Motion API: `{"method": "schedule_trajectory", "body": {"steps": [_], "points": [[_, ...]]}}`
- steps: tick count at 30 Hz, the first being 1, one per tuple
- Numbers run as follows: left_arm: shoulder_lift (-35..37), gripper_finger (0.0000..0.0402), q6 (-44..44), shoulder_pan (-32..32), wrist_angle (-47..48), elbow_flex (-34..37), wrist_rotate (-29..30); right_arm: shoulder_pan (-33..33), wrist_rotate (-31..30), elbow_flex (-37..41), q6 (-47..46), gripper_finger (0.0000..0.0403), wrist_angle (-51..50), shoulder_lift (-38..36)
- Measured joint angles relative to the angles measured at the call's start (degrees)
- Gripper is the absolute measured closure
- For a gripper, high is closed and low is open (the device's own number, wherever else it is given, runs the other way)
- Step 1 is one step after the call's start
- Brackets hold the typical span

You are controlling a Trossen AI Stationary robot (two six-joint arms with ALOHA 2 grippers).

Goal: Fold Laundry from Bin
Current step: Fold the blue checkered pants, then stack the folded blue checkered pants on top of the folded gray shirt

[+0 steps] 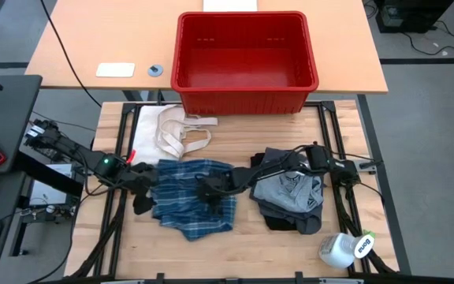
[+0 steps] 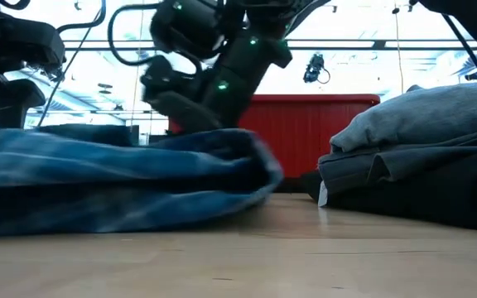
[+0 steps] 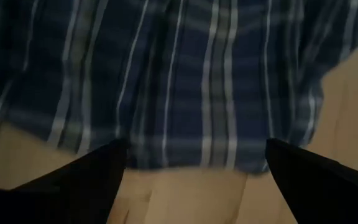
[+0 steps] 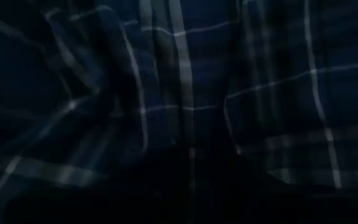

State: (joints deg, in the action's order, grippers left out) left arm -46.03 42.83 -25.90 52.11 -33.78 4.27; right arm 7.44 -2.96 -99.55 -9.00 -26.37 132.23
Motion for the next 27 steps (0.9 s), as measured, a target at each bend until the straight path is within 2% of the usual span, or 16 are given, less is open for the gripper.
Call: {"method": "schedule_trajectory", "body": {"steps": [4, 8, 13, 18, 23, 27], "points": [[0.4, 0.0013, 0.4, 0.0, -0.3, 0.0, 0.2, -0.8, 1.1, -0.1, 0.2, 0.0339, -8.9, -1.1], [0.4, 0.0013, 0.4, 0.0, 0.6, 0.0, 0.1, -1.3, 2.9, 0.1, 0.8, 0.0347, -10.0, -2.0], [0.4, 0.0013, -0.1, -0.1, 2.9, 0.8, 1.3, -1.7, 0.9, 0.3, 1.3, 0.0356, -11.1, -6.6], [0.4, 0.0013, -0.1, -0.1, -3.8, 7.2, 3.3, -2.8, 1.0, 0.2, 0.8, 0.0357, -10.9, -12.4], [0.3, 0.0013, 1.4, -0.1, -9.3, 14.0, 4.2, -3.0, 1.0, 0.5, -4.6, 0.0355, -13.6, -15.1], [0.4, 0.0013, 1.2, -0.1, -12.6, 17.7, 5.5, -2.4, 2.4, 5.1, -6.3, 0.0355, -14.1, -15.5]]}}
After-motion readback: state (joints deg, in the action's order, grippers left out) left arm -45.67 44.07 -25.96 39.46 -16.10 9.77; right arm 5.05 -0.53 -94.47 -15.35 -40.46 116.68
